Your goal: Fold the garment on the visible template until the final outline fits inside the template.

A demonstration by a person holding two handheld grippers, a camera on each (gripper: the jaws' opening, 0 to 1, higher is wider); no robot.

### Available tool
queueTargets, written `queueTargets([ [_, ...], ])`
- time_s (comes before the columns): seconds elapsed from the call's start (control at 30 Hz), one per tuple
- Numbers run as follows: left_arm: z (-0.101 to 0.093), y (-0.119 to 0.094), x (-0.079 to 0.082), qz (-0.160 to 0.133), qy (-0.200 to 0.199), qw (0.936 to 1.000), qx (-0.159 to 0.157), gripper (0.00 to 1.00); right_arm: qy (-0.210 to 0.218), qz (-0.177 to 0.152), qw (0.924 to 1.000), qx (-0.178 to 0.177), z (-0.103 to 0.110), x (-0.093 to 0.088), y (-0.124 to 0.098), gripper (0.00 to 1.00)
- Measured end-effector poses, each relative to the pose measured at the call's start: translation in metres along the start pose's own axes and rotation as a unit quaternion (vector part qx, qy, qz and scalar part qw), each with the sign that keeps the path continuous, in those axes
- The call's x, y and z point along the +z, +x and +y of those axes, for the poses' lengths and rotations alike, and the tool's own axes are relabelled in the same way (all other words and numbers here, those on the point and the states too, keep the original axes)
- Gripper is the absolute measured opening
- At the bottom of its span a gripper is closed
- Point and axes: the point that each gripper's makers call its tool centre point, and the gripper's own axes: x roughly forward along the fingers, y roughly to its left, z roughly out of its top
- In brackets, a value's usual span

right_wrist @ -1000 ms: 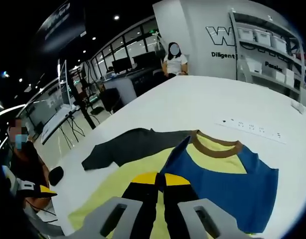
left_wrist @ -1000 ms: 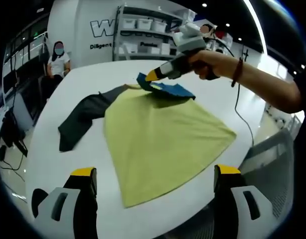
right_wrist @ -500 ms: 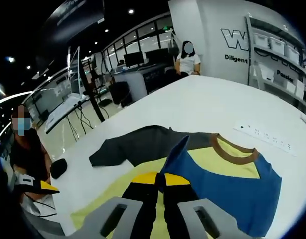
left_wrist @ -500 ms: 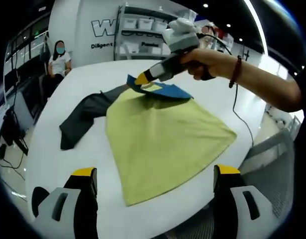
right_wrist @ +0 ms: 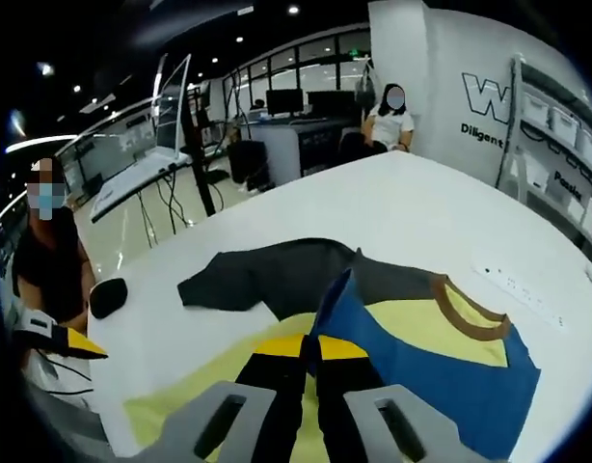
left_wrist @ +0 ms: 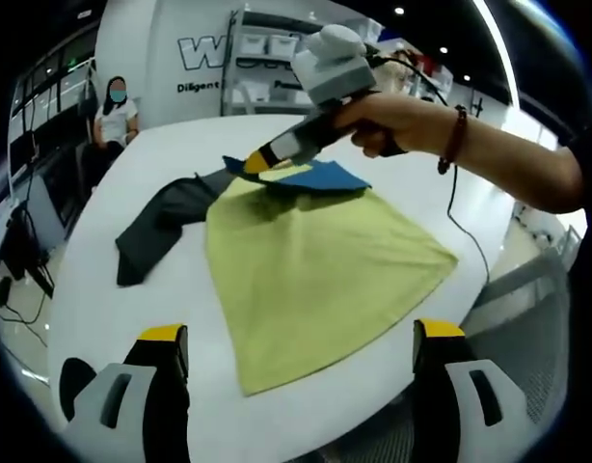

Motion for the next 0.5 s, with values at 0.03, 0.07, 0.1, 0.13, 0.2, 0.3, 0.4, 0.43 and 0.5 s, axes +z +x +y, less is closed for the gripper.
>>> queueTargets([
  [0.03, -0.001, 0.000, 0.000, -0.001, 0.001, 1.0000, -0.001, 0.91, -0.008, 0.001, 1.0000, 0.002, 0.003, 0.000, 0.001, 0.00],
  [0.07, -0.001, 0.000, 0.001, -0.001, 0.001, 1.0000, -0.002, 0.91, -0.013, 0.001, 0.9999, 0.002, 0.005, 0.000, 0.002, 0.00],
  [0.1, -0.001, 0.000, 0.001, -0.001, 0.001, 1.0000, -0.002, 0.91, -0.020, 0.003, 0.9998, 0.001, 0.007, -0.001, 0.003, 0.00],
  [0.13, -0.002, 0.000, 0.001, -0.001, 0.002, 1.0000, -0.003, 0.91, -0.029, 0.006, 0.9996, 0.001, 0.009, -0.003, 0.004, 0.00],
  [0.2, -0.003, 0.000, 0.000, -0.001, 0.002, 1.0000, -0.004, 0.91, -0.045, 0.007, 0.9990, 0.000, 0.013, -0.006, 0.007, 0.00],
  [0.3, -0.002, -0.001, 0.000, -0.003, 0.001, 1.0000, -0.003, 0.91, -0.061, 0.016, 0.9980, 0.002, 0.018, -0.014, 0.012, 0.00],
  [0.4, -0.001, -0.001, -0.001, -0.002, 0.001, 1.0000, -0.003, 0.91, -0.064, 0.020, 0.9977, 0.005, 0.021, -0.019, 0.016, 0.00],
  [0.43, -0.001, -0.001, -0.002, -0.001, 0.001, 1.0000, -0.002, 0.91, -0.065, 0.020, 0.9977, 0.008, 0.022, -0.020, 0.017, 0.00],
  [0.5, 0.000, -0.002, -0.003, -0.001, 0.000, 1.0000, -0.001, 0.91, -0.067, 0.020, 0.9975, 0.010, 0.024, -0.024, 0.019, 0.00],
])
